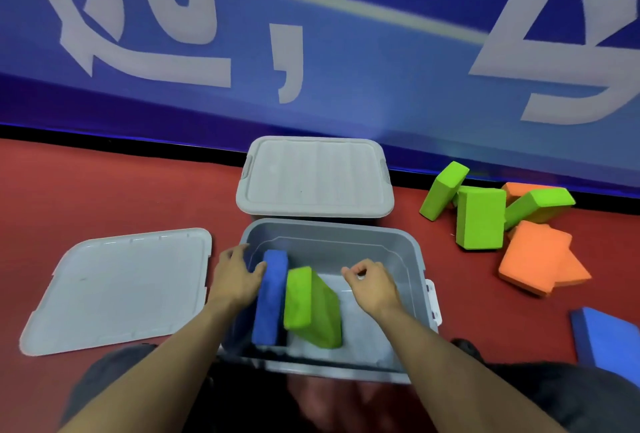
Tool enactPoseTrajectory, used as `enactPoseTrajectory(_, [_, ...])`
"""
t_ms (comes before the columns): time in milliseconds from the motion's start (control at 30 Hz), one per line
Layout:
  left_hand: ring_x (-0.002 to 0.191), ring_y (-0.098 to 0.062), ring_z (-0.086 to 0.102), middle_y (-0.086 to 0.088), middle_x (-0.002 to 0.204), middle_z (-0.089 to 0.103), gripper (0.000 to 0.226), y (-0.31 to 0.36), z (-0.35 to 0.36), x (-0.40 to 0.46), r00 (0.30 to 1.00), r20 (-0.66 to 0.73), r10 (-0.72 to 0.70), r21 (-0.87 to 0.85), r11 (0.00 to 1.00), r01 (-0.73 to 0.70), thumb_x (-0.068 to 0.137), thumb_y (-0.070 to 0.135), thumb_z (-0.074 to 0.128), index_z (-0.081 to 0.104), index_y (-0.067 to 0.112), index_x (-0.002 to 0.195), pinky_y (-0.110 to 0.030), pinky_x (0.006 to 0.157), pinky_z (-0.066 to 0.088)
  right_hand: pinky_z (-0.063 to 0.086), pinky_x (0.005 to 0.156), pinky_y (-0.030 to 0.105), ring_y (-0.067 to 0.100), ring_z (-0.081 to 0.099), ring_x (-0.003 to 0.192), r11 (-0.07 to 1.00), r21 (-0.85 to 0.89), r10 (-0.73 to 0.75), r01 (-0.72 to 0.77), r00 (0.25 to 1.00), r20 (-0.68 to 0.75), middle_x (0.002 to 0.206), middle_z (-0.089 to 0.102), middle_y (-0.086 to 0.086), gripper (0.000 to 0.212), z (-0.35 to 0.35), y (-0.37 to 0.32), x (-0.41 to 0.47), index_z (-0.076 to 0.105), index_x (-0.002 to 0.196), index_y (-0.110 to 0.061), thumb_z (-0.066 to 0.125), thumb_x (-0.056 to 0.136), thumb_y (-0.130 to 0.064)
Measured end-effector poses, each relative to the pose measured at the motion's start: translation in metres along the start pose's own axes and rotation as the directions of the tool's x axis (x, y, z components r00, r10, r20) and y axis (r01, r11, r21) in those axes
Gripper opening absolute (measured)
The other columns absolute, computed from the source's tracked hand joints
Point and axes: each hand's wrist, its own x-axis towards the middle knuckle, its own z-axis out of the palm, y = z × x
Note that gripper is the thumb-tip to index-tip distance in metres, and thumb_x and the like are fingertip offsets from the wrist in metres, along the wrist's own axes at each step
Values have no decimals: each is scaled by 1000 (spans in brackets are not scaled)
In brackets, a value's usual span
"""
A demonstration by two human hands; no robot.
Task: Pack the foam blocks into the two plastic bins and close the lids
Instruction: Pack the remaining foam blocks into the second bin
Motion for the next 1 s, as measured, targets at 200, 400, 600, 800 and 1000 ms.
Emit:
enactPoseTrajectory(200, [139,-31,43,-16,151,40,61,25,13,-4,996,57,72,29,997,-74,96,33,64,44,9,149,-37,118,30,52,87,35,23,66,99,998,-16,59,-59,998,-28,103,71,-1,23,-41,20,5,60,82,-28,63,94,-47])
enactPoseTrajectory(400, [140,-32,42,-16,153,38,66,82,47,-20,981,107,163,36,985,-168,95,43,63,43,11,150,-39,119,29,40,111,43,28,48,137,997,-42,59,-62,996,-68,152,47,8,69,-85,40,0,39,152,-21,61,94,-53])
enactPoseTrajectory(600, [141,-30,41,-10,155,36,74,158,104,-34,939,216,266,44,958,-282,94,55,59,38,16,153,-40,116,33,30,117,42,22,27,152,988,-142,46,-60,994,-102,168,18,0,77,-133,77,-2,22,160,-33,55,95,-58])
enactPoseTrajectory(800, [145,-26,36,-7,161,30,78,221,178,-25,870,342,356,94,908,-409,95,59,54,29,19,157,-41,117,32,31,117,42,23,29,150,977,-98,168,-188,968,-185,167,20,-2,79,-202,148,25,22,160,-33,53,93,-63])
enactPoseTrajectory(1000, [140,-31,42,-13,158,31,80,288,283,1,835,445,324,154,891,-427,94,60,55,28,17,156,-41,117,34,38,114,44,27,39,144,932,45,360,-359,902,-238,160,32,5,85,-253,255,77,26,158,-25,55,91,-66])
